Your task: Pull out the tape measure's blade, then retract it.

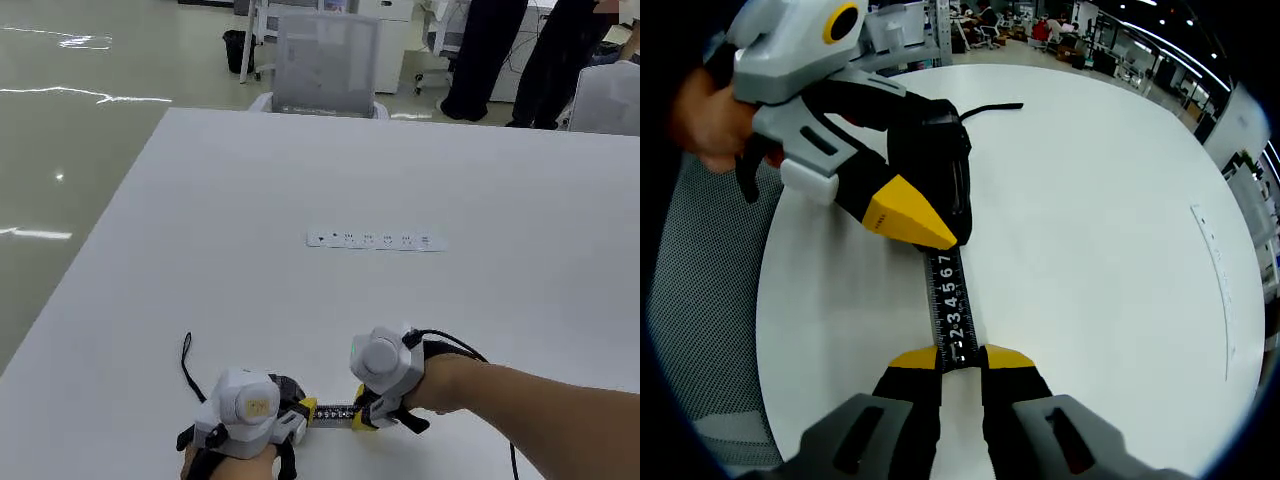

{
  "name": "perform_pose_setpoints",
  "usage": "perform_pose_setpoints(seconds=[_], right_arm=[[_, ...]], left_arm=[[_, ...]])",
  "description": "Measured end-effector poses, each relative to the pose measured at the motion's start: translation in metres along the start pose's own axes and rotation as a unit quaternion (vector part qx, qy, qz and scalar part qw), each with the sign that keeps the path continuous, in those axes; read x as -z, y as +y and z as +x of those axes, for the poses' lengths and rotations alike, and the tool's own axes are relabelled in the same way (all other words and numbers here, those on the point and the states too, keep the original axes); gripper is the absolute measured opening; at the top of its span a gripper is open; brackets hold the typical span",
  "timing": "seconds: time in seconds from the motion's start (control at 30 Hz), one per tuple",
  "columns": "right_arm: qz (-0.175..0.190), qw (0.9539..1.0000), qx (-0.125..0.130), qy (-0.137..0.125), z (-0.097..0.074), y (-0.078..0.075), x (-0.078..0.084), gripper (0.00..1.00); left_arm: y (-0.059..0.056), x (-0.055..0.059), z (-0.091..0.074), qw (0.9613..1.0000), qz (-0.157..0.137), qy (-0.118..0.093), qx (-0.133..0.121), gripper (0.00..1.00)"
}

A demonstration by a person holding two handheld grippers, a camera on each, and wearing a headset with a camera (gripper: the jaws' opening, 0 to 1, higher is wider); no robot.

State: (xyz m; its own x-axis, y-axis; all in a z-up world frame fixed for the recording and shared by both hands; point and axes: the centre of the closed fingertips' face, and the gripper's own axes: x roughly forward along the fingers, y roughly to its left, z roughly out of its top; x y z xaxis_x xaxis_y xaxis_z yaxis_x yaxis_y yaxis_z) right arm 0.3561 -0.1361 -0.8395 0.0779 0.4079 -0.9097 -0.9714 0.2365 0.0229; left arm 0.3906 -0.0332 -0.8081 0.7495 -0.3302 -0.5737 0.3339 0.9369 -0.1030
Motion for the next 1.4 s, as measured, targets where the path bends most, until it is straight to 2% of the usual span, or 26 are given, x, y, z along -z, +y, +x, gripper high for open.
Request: perform_pose_setpoints(seconds=[1.4], right_arm=[[-0.009, 0.9998, -0.005, -0.018, 0.01, 0.006, -0.024, 0.14]], left_arm=[[0.0, 0.0, 0.0, 1.0, -0.003, -0.002, 0.003, 0.64]])
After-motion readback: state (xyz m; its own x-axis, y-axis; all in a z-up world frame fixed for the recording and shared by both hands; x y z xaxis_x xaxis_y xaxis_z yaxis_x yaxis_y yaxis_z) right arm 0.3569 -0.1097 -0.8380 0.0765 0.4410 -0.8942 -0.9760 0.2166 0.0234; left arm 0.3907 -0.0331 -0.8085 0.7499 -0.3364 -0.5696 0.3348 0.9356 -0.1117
